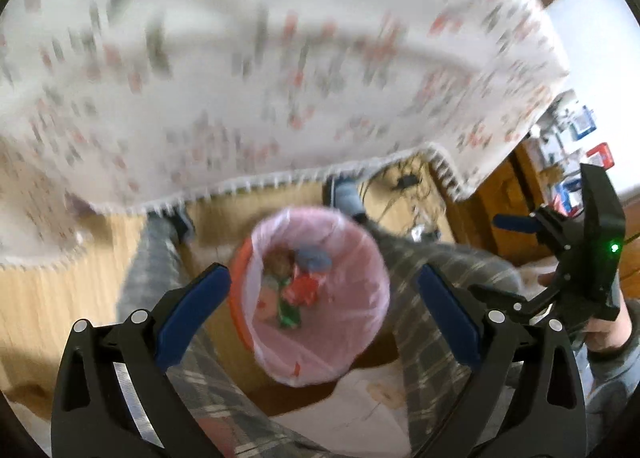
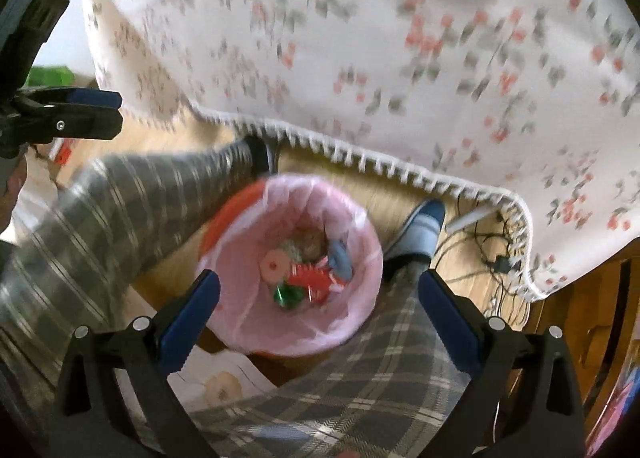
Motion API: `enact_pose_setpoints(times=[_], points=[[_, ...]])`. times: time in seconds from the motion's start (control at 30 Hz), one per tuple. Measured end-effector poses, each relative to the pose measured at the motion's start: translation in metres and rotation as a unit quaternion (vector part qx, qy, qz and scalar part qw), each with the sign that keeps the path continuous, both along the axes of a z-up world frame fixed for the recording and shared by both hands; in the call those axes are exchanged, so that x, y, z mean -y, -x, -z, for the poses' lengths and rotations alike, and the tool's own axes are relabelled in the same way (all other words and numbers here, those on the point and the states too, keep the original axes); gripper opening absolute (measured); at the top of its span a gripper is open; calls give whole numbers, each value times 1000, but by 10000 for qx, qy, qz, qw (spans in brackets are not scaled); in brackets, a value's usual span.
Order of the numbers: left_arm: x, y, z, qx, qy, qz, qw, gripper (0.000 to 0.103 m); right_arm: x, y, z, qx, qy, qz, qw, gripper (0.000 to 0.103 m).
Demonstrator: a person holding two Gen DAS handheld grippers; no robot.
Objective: Collect trash
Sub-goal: 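Move both tools back over the table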
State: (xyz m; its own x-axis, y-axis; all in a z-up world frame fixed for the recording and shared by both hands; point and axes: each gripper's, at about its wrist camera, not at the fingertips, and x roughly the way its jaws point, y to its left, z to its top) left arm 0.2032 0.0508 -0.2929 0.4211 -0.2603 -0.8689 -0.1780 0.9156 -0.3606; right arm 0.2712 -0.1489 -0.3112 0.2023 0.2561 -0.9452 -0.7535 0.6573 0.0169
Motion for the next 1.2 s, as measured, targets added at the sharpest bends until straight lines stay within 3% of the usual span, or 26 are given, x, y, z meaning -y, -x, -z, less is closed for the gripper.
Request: enact_pose_setpoints(times=[0.3, 0.4, 0.53, 0.83, 1.2], points=[[-38, -12, -106, 857, -449, -49, 9953, 97, -22, -17, -94, 506, -672, 33, 9965, 98], [-54, -22, -132, 1063, -661, -112, 9921, 97, -27, -24, -114, 628, -800, 37, 9948, 98], [-82, -39, -163, 1272, -641, -273, 9894, 97, -37, -35, -135, 756, -905, 46, 9930, 98], [-128, -82, -204, 1492, -1123, -504, 9811, 97, -59, -54, -170, 990, -1109, -7, 9889, 98], [-168, -144, -227, 1592, -1550, -788, 9718, 97, -102, -79, -209, 1316, -1353, -153, 9819, 98]])
